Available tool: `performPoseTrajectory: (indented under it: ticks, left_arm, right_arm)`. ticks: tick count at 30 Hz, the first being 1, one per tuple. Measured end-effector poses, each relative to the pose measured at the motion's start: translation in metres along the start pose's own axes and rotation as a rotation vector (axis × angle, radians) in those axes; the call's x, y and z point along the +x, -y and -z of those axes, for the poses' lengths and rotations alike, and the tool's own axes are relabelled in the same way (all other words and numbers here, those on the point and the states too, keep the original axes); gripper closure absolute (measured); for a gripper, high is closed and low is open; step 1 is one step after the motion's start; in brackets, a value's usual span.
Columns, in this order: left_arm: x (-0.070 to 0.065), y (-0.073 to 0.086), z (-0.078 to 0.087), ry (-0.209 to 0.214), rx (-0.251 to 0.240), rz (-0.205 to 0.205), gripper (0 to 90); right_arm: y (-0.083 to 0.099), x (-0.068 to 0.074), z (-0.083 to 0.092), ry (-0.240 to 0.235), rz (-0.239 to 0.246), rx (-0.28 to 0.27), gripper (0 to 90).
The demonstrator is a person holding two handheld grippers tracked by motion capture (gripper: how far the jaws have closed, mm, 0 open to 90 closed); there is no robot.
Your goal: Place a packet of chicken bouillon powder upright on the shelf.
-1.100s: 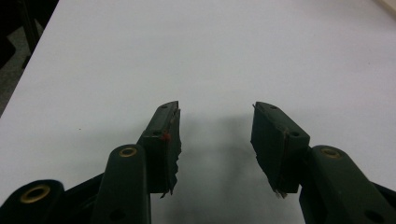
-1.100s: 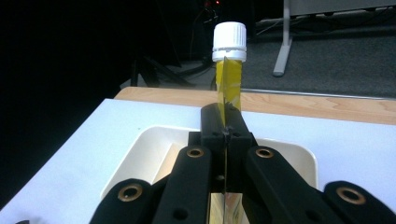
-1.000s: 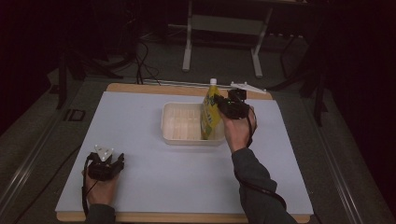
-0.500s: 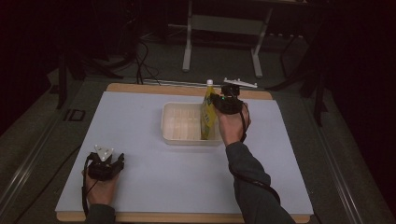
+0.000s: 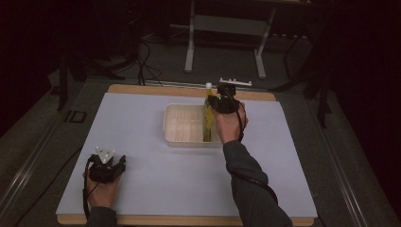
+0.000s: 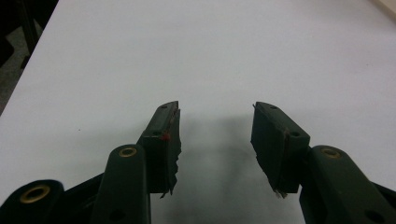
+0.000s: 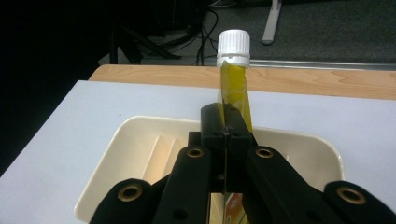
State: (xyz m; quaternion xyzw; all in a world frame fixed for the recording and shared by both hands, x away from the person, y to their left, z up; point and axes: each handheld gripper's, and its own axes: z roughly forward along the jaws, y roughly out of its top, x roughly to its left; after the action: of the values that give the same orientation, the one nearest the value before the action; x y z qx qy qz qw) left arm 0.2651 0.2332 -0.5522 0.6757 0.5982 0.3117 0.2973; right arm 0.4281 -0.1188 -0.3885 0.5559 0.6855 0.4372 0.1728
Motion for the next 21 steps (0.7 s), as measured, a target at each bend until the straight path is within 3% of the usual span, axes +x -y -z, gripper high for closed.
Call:
performPoseTrajectory:
  ticks: [15, 21]
  left_arm:
    - [-0.0001, 0.0000, 0.0001, 0.000, -0.001, 0.001, 51.8]
    - [-0.0002, 0.0000, 0.0003, 0.000, -0.003, 0.002, 51.8]
  right_arm:
    - [0.0014, 0.0011, 0.0012, 0.002, 0.027, 0.000, 89.3]
    - [0.0022, 0.0003, 0.0054, -0.032, 0.037, -0.012, 80.2]
